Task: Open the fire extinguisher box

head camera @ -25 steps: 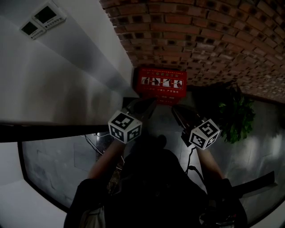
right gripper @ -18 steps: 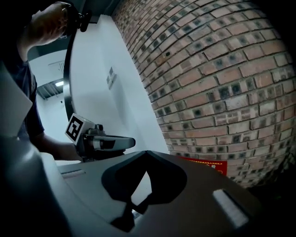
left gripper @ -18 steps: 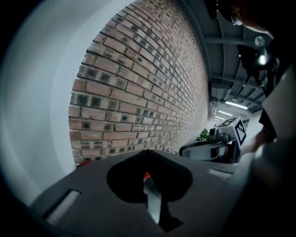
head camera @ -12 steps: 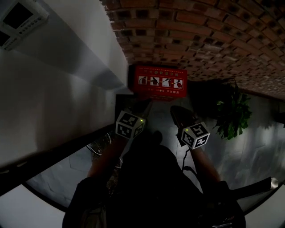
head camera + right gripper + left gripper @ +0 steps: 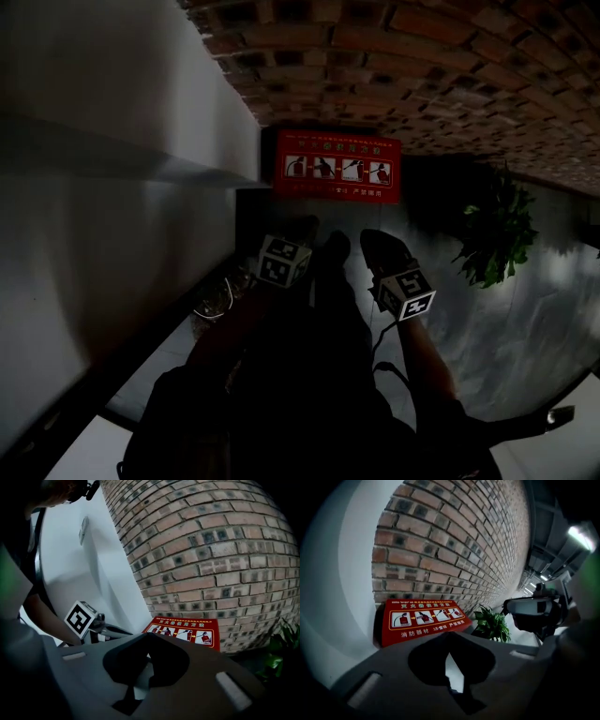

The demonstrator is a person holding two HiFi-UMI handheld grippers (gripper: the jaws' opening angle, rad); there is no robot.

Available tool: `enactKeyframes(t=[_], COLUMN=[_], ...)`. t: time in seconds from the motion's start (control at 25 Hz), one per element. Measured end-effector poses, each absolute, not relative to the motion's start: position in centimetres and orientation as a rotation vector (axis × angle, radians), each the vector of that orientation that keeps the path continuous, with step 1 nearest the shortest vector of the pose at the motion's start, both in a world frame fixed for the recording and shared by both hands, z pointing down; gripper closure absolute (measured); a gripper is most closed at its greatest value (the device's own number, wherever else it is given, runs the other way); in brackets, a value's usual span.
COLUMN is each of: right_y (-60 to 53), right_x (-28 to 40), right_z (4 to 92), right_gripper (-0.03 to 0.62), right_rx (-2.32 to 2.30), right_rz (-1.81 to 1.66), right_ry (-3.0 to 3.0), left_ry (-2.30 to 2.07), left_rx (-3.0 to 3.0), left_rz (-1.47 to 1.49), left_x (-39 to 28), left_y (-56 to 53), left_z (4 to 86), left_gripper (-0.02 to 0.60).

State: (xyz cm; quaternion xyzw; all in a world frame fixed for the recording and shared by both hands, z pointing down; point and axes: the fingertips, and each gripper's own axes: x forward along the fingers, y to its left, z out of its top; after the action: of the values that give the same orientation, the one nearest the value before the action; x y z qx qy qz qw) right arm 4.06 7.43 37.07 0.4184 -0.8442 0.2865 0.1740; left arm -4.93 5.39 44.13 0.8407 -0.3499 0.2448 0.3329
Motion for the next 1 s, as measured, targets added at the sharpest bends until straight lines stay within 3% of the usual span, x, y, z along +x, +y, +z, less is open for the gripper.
enactKeyframes(t=[0.2,0.48,1.0], right_y=[7.7,6.6,6.2], right_x=[5.1,8.0,7.7], right_z=[43.5,54.4,60.4], right_gripper=[0.594,0.594,0.594], right_rx=[1.104,1.149,1.04], right_rz=[0.807,0.895,0.856], right_ry=[-2.33,-2.185,-2.153], left_ry=[-0.975,-1.02,-1.103], left_rx=[2.003,1.922,1.9], left_rz=[0.567,0.541,0.514], left_x=[-4.2,-3.1,-3.7], left_y=[4.8,2.3,1.2], left_z=[51.7,56.0,59.5], left_gripper=[0.583,0.582,0.583])
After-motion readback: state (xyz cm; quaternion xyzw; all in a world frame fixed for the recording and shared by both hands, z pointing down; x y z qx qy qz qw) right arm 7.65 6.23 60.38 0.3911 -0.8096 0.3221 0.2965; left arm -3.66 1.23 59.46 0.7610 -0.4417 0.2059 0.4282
